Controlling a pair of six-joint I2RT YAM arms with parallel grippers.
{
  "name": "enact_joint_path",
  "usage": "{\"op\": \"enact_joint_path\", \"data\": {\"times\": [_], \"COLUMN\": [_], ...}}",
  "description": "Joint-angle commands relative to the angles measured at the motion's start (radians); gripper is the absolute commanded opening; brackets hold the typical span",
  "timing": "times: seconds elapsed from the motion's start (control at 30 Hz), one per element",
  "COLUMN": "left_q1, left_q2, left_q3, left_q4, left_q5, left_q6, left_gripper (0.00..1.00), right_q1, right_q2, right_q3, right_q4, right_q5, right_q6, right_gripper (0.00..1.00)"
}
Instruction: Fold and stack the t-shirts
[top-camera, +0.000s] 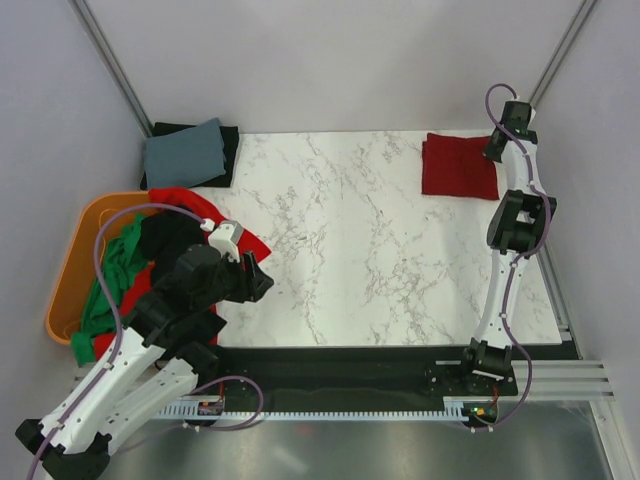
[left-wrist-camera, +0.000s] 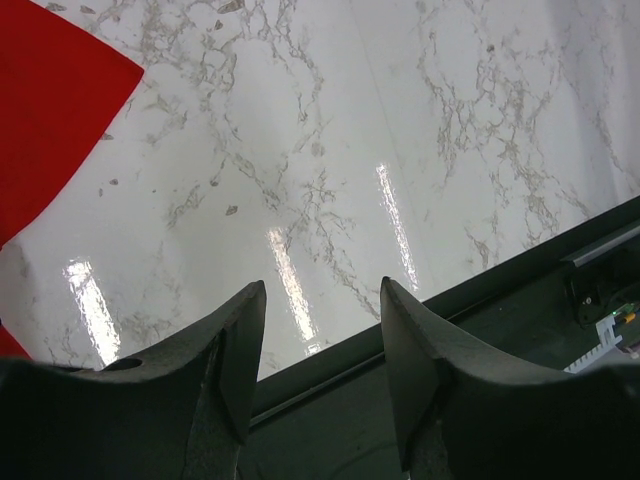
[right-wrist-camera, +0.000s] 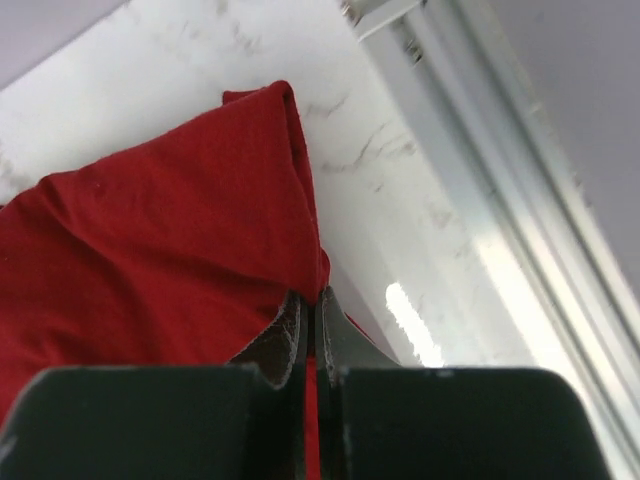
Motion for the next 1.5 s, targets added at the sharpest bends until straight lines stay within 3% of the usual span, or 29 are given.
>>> {"op": "enact_joint_path", "data": {"times": [0.0,0.23,0.43,0.5,0.53,0.57,0.6,0.63,0.7,0.87,1.0,1.17,1.3,1.47], "left_q1": [0.004,0.004,0.004,0.002,0.004,0.004,0.004,0.004,0.004,0.004,0.004,0.004,0.004,0.005], "left_q2": [0.012,0.019,0.035,0.036,0.038,0.036,0.035,0.035,0.027,0.012,-0.002,-0.029,-0.04,-0.049], "left_q3": [0.005,0.002,0.005,0.003,0.005,0.005,0.003,0.005,0.005,0.006,0.011,0.009,0.011,0.011], "left_q4": [0.031,0.029,0.026,0.028,0.028,0.028,0.028,0.028,0.028,0.029,0.029,0.029,0.029,0.031], "left_q5": [-0.02,-0.032,-0.032,-0.034,-0.031,-0.029,-0.029,-0.029,-0.027,-0.018,-0.007,-0.009,-0.006,-0.009], "left_q6": [0.013,0.009,0.01,0.007,0.01,0.009,0.009,0.009,0.009,0.013,0.016,0.016,0.018,0.018], "left_gripper": [0.57,0.57,0.57,0.57,0.57,0.57,0.58,0.58,0.58,0.58,0.59,0.59,0.59,0.59], "right_q1": [0.003,-0.011,-0.014,-0.014,-0.015,-0.014,-0.008,-0.008,0.002,0.026,0.052,0.146,0.337,0.665], "right_q2": [0.03,0.061,0.078,0.075,0.072,0.064,0.044,0.029,-0.034,-0.235,-0.504,-0.822,-1.034,-1.177], "right_q3": [0.095,0.097,0.101,0.095,0.092,0.088,0.074,0.063,0.032,-0.124,-0.3,-0.735,-0.978,-1.201], "right_q4": [0.176,0.384,0.467,0.476,0.482,0.486,0.489,0.492,0.501,0.48,0.398,0.396,0.407,0.354], "right_q5": [0.105,0.142,0.228,0.269,0.262,0.245,0.237,0.236,0.231,0.214,0.129,-0.127,-0.226,-0.145], "right_q6": [-0.047,-0.128,-0.136,-0.087,-0.076,-0.07,-0.056,-0.054,-0.061,-0.021,0.082,0.252,0.301,0.326], "right_gripper": [0.0,0.0,0.0,0.06,0.17,0.36,0.85,0.86,0.98,0.98,0.98,0.98,0.98,0.98]}}
